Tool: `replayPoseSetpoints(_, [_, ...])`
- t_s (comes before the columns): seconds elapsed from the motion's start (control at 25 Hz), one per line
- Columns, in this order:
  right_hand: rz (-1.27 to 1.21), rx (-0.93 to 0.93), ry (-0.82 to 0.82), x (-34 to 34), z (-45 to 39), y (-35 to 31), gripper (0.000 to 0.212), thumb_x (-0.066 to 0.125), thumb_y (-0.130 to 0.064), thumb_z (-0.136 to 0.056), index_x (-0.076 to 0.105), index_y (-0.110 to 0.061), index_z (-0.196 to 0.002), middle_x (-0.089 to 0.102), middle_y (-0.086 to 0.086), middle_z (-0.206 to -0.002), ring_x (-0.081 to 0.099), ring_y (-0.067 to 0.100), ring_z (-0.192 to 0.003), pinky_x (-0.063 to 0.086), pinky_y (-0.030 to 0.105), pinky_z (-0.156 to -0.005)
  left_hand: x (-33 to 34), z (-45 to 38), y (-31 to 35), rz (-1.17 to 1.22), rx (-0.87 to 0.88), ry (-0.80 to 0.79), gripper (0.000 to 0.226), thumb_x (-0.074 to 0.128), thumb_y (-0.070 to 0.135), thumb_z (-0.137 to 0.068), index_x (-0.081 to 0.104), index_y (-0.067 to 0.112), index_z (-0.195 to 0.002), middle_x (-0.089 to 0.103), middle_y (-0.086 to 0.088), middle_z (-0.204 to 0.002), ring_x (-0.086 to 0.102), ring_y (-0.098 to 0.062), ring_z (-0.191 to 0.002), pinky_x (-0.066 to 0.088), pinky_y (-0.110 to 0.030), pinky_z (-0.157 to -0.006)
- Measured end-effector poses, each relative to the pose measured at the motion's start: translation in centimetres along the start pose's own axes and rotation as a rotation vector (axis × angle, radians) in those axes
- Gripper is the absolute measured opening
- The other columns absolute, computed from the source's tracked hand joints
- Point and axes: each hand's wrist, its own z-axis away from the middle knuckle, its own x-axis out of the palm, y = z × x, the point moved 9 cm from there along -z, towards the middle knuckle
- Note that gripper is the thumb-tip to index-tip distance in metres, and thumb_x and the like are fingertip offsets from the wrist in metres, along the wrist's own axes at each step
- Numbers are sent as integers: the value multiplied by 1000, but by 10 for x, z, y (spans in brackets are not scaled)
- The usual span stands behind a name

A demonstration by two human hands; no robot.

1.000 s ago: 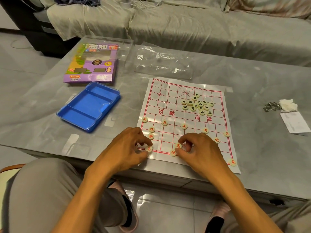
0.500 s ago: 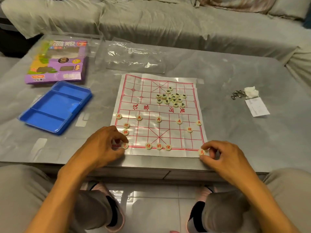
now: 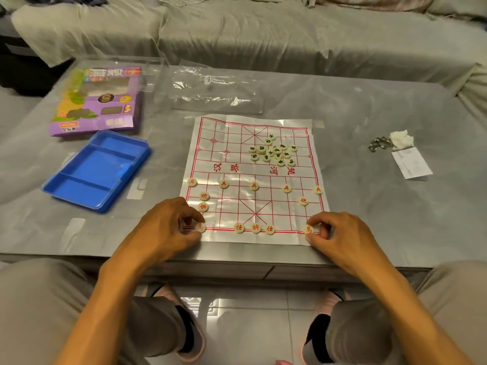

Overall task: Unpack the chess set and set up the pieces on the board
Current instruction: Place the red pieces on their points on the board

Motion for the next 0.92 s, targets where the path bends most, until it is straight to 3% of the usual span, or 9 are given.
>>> replayPoseSetpoints(0.12, [-27, -15, 16, -6, 2, -11, 30, 67, -44, -84, 60, -33, -111, 56, -16, -87, 54, 8, -87, 44, 19, -78, -11, -1, -6, 9, -31, 52, 26, 69, 38, -82, 65, 33, -107, 53, 15, -95, 52, -4, -81, 46, -17, -69])
replayPoseSetpoints(0.28, [-89, -161, 4, -1, -9, -76, 22, 66, -39, -86, 61, -35, -106, 58, -12, -76, 57, 8, -84, 46, 25, -84, -34, -3, -32, 16, -208, 233, 25, 63, 31, -87, 62, 29, -112, 55, 9, -98, 52, -9, -83, 46, -22, -69])
replayPoseSetpoints(0.52, [-91, -349, -35, 42, -48, -177, 29, 63, -34, -86, 62, -31, -115, 62, -12, -90, 57, 9, -86, 47, 23, -74, -27, -6, -46, 48, -269, 196, 33, 69, 30, -84, 61, 26, -116, 55, 10, -99, 55, -8, -83, 46, -18, -69])
replayPoseSetpoints(0.72, [-21, -376, -70, 61, -69, -198, 39, 60, -21, -89, 57, -32, -126, 63, -3, -124, 60, 17, -103, 46, 25, -83, -25, -11, -49, 57, -261, 187, 31, 67, 38, -84, 62, 29, -113, 57, 8, -101, 56, -9, -83, 49, -21, -72])
replayPoseSetpoints(0.92, [5, -390, -94, 62, -74, -202, 40, 61, -24, -88, 56, -32, -127, 65, -2, -118, 60, 17, -100, 46, 25, -80, -27, -14, -49, 39, -263, 214, 27, 66, 42, -84, 65, 31, -109, 55, 9, -95, 56, -10, -81, 50, -23, -72])
